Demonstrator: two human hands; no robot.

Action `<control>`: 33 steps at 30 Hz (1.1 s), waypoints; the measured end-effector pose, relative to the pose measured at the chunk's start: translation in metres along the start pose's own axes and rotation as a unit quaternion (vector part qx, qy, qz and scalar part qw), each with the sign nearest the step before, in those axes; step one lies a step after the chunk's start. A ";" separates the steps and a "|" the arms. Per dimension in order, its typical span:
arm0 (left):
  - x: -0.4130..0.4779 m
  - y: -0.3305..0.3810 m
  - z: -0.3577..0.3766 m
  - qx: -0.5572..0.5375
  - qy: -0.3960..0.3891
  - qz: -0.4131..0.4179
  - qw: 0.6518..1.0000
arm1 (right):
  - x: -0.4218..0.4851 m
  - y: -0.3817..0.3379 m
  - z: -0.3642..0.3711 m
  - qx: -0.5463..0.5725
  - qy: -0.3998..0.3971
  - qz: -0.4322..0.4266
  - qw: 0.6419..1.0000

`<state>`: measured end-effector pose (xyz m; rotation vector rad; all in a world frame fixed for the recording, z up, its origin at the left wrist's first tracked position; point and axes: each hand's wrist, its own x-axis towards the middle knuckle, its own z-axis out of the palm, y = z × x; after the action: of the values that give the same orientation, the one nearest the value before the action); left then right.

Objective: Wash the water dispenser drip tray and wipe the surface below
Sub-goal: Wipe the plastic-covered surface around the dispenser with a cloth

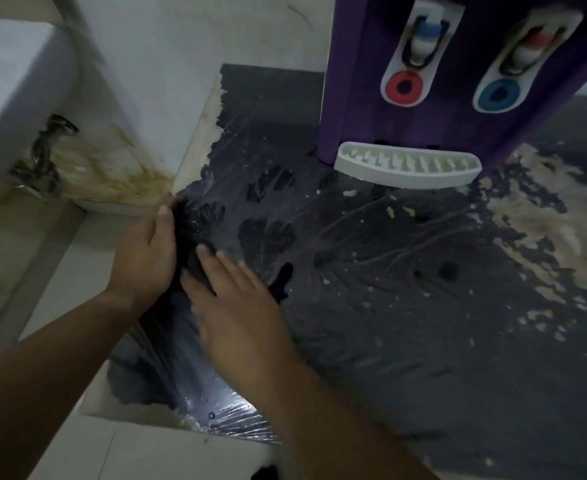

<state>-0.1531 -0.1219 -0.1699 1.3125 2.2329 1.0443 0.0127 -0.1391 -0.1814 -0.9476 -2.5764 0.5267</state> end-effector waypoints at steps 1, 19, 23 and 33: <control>-0.001 -0.001 -0.001 0.011 -0.007 0.010 1.000 | -0.010 0.006 -0.004 0.007 -0.011 -0.018 1.000; -0.017 -0.004 0.016 0.300 -0.053 0.131 0.944 | -0.102 0.229 -0.135 -0.109 0.217 0.439 0.865; -0.017 -0.002 0.015 0.286 -0.058 0.132 0.947 | -0.037 0.136 -0.085 -0.069 0.178 0.305 0.933; -0.019 0.001 0.012 0.254 -0.065 0.139 0.955 | -0.114 0.095 -0.063 -0.040 -0.019 -0.005 0.999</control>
<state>-0.1355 -0.1323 -0.1788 1.8894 2.3463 0.4458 0.1734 -0.1348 -0.1913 -0.9581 -2.6532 0.4475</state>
